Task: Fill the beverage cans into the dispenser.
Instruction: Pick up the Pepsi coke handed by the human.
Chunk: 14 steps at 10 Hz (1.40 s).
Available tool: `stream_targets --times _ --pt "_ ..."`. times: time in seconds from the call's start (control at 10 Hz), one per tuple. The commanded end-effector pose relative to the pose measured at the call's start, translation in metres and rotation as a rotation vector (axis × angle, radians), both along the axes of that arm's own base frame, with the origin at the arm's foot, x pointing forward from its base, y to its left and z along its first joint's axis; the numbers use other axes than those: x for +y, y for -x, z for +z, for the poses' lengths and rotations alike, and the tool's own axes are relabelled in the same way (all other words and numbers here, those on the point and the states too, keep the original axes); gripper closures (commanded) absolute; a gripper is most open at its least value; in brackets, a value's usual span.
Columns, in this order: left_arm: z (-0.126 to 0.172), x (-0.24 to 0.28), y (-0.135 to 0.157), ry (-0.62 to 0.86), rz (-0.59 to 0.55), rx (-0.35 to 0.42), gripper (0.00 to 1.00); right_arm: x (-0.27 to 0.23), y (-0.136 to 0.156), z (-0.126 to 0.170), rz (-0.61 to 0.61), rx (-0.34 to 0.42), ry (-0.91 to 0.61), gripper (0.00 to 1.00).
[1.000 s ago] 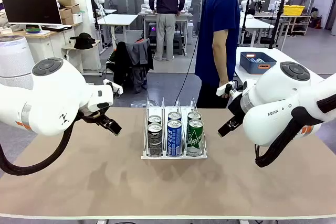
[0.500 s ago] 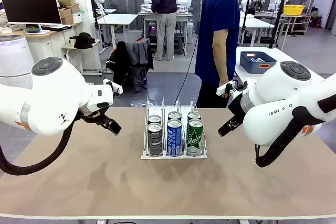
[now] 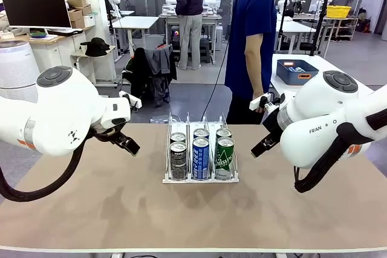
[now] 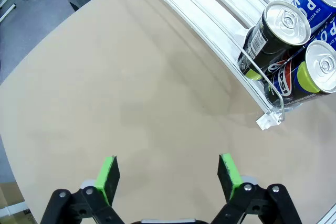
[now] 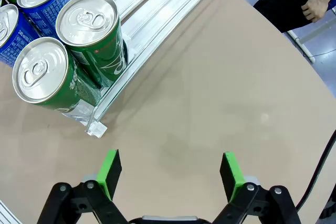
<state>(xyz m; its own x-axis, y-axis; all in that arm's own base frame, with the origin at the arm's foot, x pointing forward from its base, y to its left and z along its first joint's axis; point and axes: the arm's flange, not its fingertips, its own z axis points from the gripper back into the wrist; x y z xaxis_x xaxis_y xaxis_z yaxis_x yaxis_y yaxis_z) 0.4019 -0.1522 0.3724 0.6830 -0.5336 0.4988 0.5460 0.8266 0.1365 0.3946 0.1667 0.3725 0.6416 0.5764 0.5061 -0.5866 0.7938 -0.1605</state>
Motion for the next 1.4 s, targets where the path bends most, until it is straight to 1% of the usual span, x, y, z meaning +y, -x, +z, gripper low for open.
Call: stream_targets --times 0.0,0.1,0.2,0.3,0.5,0.6,0.7,0.8,0.9,1.0,1.1,1.2,1.3 --pt "0.0 0.0 0.0 0.0 0.0 0.0 0.0 0.0 0.0 0.0 0.0 0.0 0.0 0.0" --pt "0.004 -0.009 0.004 -0.011 -0.015 0.028 0.0 0.003 0.005 0.005 0.046 0.016 0.027 0.0" --pt "0.007 -0.011 -0.003 0.015 -0.072 0.087 0.0 -0.001 -0.003 0.014 0.064 0.044 0.018 0.0" --pt "0.015 -0.001 -0.004 0.008 -0.132 0.158 0.0 0.002 -0.002 0.021 0.081 0.099 -0.024 0.0" --pt "0.031 0.003 -0.01 0.053 -0.19 0.186 0.0 -0.009 -0.009 0.045 0.161 0.178 -0.1 0.0" --pt "0.043 0.003 -0.009 0.072 -0.246 0.21 0.0 -0.014 -0.009 0.058 0.183 0.212 -0.158 0.0" --pt "0.058 0.009 -0.017 0.067 -0.317 0.22 0.0 -0.017 -0.012 0.071 0.216 0.228 -0.21 0.0" --pt "0.069 0.012 -0.021 0.08 -0.355 0.213 0.0 -0.022 -0.017 0.085 0.243 0.235 -0.253 0.0" --pt "0.09 0.018 -0.02 0.163 -0.46 0.212 0.0 -0.028 -0.015 0.097 0.28 0.248 -0.296 0.0" --pt "0.107 0.026 -0.016 0.245 -0.531 0.187 0.0 -0.037 -0.011 0.109 0.322 0.248 -0.348 0.0" --pt "0.119 0.035 -0.016 0.307 -0.568 0.145 0.0 -0.049 -0.01 0.119 0.364 0.232 -0.406 0.0" --pt "0.129 0.044 -0.014 0.358 -0.577 0.104 0.0 -0.059 -0.006 0.126 0.392 0.204 -0.441 0.0" --pt "0.133 0.053 -0.013 0.389 -0.531 0.047 0.0 -0.063 -0.004 0.128 0.367 0.159 -0.417 0.0"
